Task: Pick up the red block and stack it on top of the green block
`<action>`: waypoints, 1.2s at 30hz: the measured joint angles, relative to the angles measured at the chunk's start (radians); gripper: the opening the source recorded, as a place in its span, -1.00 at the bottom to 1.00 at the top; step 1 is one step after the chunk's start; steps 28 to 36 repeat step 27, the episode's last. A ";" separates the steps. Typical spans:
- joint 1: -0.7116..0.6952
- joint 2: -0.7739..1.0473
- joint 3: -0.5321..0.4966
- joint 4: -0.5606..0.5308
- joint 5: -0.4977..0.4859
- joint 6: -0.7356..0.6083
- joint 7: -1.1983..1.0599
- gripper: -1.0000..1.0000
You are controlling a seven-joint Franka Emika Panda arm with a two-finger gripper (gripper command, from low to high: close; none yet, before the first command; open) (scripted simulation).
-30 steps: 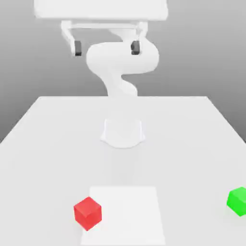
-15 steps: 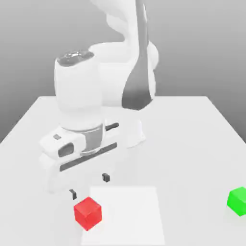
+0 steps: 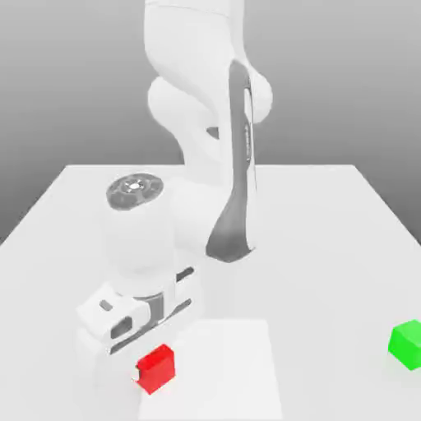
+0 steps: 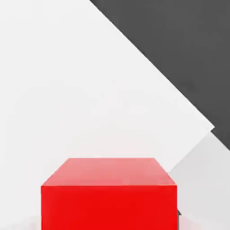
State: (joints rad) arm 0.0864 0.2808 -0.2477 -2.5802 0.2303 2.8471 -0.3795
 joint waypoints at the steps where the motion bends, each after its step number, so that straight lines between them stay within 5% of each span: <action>1: 0.012 -0.030 -0.018 -0.005 -0.026 -0.023 0.020 -1.00; 5: 0.052 -0.138 -0.045 -0.018 -0.125 -0.116 0.098 -1.00; 17: 0.394 -0.147 0.252 0.091 -0.224 -0.231 0.277 -1.00; 21: 0.515 -0.028 0.329 0.160 -0.276 -0.178 0.343 -1.00; 22: 0.532 0.014 0.331 0.170 -0.288 -0.146 0.355 1.00; 36: 0.532 0.014 0.331 0.170 -0.288 -0.146 0.355 1.00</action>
